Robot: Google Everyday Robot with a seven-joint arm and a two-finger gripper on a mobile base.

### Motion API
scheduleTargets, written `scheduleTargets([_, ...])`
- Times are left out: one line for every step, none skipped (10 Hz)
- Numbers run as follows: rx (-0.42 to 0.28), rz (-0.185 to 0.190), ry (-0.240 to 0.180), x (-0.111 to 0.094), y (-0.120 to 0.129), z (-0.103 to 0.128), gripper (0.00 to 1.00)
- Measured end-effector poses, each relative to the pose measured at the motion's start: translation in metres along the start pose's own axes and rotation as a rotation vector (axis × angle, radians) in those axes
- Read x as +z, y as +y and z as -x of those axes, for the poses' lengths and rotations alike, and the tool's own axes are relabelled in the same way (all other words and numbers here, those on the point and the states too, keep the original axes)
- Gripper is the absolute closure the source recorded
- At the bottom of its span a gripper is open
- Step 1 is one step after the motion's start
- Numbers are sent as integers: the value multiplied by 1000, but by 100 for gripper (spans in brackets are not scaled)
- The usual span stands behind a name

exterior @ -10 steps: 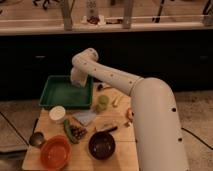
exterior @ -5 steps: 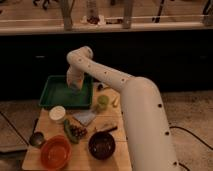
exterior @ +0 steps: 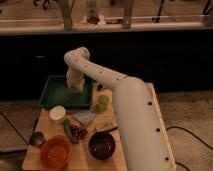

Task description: Wipe tray with sponge

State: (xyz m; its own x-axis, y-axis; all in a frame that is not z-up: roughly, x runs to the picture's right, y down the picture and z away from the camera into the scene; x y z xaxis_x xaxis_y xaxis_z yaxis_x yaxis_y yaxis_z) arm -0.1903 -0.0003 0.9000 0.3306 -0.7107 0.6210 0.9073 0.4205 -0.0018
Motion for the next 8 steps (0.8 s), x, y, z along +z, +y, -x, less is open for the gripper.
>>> scheduleTargets([11,17,0,4,4,0,100])
scheduleTargets([22,29,-2,8,7,0,100])
scheduleTargets([38,43,-9,14,10,0,100])
scheduleTargets([48,49,-14,20,12,1,100])
scheduleTargets([57,54,-17,24,13,2,100])
scheduleTargets([68,57,-18,30,15,3,100])
scheduleTargets([80,58,-16,36,17,4,100])
scheduleTargets([92,59,-15,42,19,5,100])
